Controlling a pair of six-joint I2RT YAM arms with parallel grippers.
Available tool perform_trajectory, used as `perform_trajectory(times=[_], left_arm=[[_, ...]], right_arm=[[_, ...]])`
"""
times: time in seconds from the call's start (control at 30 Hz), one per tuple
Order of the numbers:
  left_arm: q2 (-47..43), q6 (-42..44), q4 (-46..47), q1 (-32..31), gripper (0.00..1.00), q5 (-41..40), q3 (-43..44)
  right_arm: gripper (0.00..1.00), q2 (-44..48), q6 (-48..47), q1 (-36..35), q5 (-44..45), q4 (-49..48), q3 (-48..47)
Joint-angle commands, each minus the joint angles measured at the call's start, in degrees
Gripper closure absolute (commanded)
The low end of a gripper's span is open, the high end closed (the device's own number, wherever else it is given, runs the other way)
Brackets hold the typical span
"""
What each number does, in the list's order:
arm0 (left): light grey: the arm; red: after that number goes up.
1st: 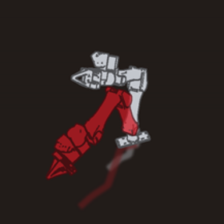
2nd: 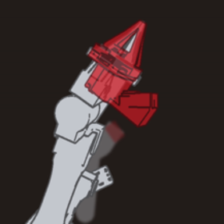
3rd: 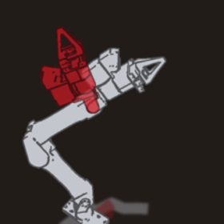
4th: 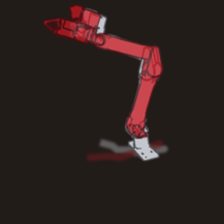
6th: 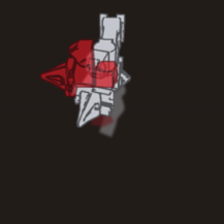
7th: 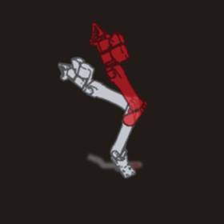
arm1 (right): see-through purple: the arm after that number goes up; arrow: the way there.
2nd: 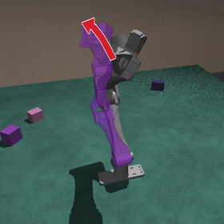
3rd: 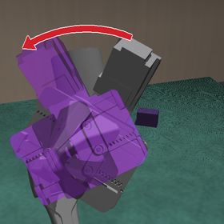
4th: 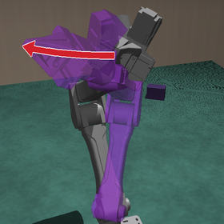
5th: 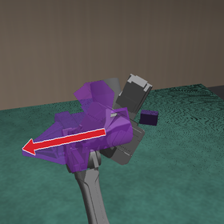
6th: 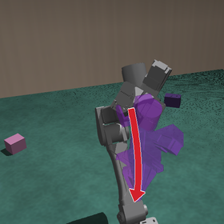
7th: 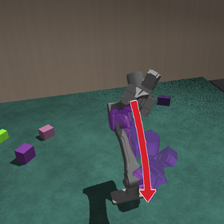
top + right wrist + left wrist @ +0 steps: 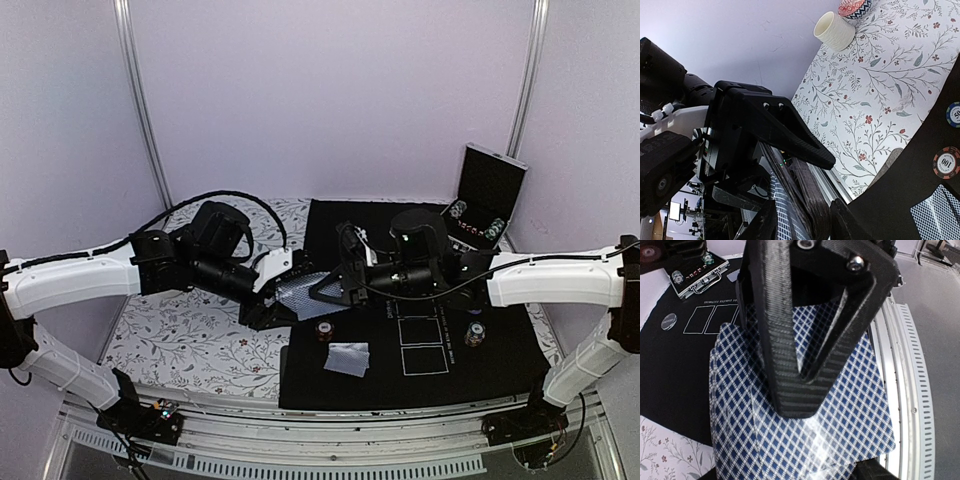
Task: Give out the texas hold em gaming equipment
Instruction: Adjust the face-down deck piles, then pick up the poker card from the face-down deck piles.
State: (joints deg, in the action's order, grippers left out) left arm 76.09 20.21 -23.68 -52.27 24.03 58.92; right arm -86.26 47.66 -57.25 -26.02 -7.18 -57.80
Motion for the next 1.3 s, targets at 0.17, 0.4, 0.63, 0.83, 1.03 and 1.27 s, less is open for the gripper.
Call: perform_trajectory(times=[0.17,0.4,0.63,0.83,1.03,1.27], left_arm=[[0.02,-0.57,1.71,0.62,0.42,1.09,1.03],[-0.24,-0.44,1.62,0.68,0.42,1.52,1.13],[-0.59,-0.43,1.61,0.74,0.42,1.54,1.11],[-0.69,-0.24,1.62,0.72,0.42,1.45,1.03],[-0.68,-0.16,1.53,0.83,0.42,1.05,1.03],[-0.63,-0.07,1.36,0.85,0.42,0.99,1.11]], right_arm=[[0.59,3.38,-1.15,-0.40,2.31,3.76,-1.87],[0.52,4.21,-2.03,-0.40,3.95,6.71,-2.72],[0.47,6.88,-2.60,-0.27,7.19,10.46,-2.85],[0.47,9.28,-2.47,0.30,8.19,12.01,-1.54],[0.63,10.52,-1.99,0.40,7.68,12.65,0.00],[0.73,9.81,-1.61,0.44,7.17,12.25,0.11]])
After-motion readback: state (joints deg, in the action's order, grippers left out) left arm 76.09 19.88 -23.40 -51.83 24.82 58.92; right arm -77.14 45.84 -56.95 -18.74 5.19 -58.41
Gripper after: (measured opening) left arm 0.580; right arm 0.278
